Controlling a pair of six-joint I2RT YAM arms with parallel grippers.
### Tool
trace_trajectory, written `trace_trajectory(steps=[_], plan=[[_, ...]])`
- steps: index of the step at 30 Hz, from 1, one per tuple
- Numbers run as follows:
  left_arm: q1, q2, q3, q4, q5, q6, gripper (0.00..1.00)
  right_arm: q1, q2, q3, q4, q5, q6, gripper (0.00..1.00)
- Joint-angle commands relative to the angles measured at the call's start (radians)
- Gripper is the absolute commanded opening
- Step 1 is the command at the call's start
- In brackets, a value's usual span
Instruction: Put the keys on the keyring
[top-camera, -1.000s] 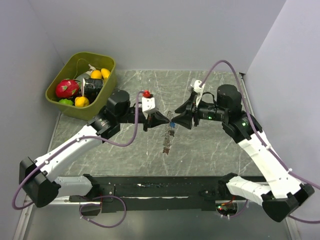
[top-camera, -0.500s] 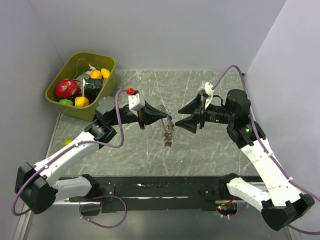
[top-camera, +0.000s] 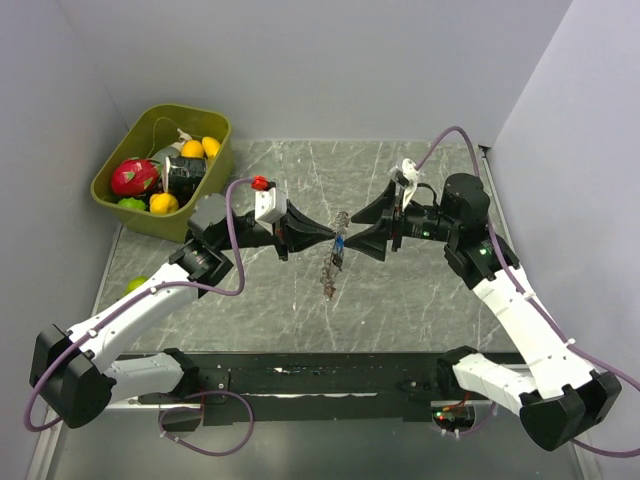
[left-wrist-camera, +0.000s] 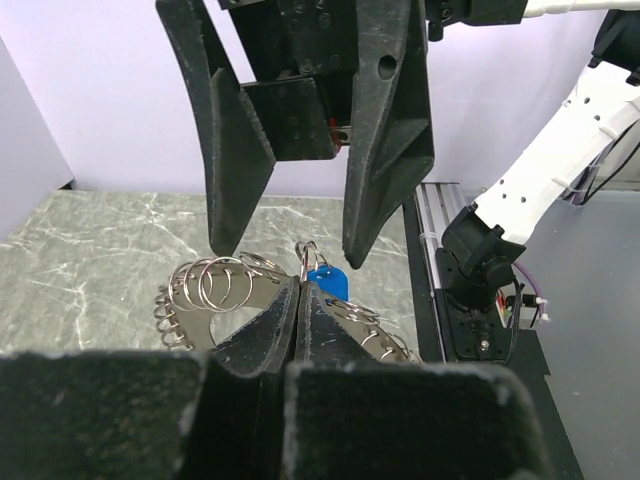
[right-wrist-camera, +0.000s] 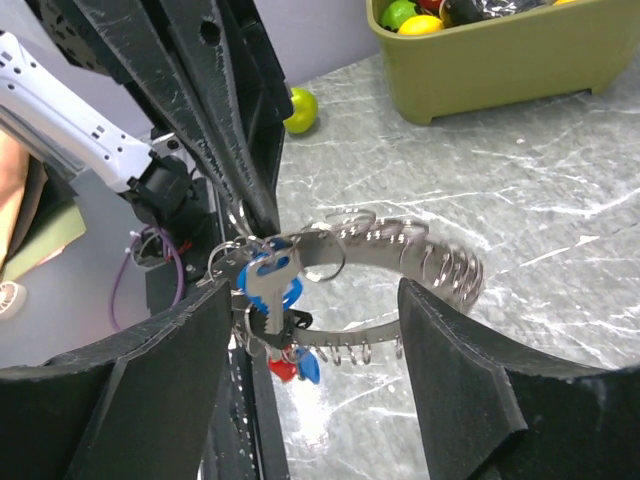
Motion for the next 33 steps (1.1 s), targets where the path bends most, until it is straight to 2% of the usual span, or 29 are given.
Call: trace_trajectory(steps=[1, 4, 18, 19, 20, 23, 27, 33], plan=[[0.001, -0.004, 0.059, 0.052, 0.025, -0.012, 0.01, 0.015, 0.001, 0.002, 0.081, -0.020, 0.018, 0.75], [0.001, -0.004, 0.060, 0.053, 0.025, -0.012, 0.01, 0.030, 0.012, 0.008, 0.065, -0.017, 0.006, 0.74], [0.001, -0.006, 0.068, 0.039, 0.025, -0.007, 0.01, 0.061, 0.045, 0.012, 0.068, -0.020, 0.012, 0.46], [0.001, -0.008, 0.068, 0.041, 0.022, -0.006, 0.01, 0.061, 0.044, 0.012, 0.067, -0.020, 0.010, 0.43], [0.003, -0.009, 0.066, 0.039, 0.022, -0.006, 0.01, 0.061, 0.042, 0.012, 0.065, -0.016, 0.010, 0.28], [0.001, -0.012, 0.065, 0.044, 0.022, -0.007, 0.01, 0.062, 0.056, 0.023, 0.039, -0.009, 0.007, 0.10], [0.001, -0.015, 0.065, 0.044, 0.018, -0.004, 0.01, 0.062, 0.052, 0.020, 0.027, -0.006, -0.005, 0.03], [0.003, -0.026, 0.063, 0.047, 0.002, -0.004, 0.01, 0.062, 0.035, -0.004, -0.005, 0.024, -0.043, 0.01]])
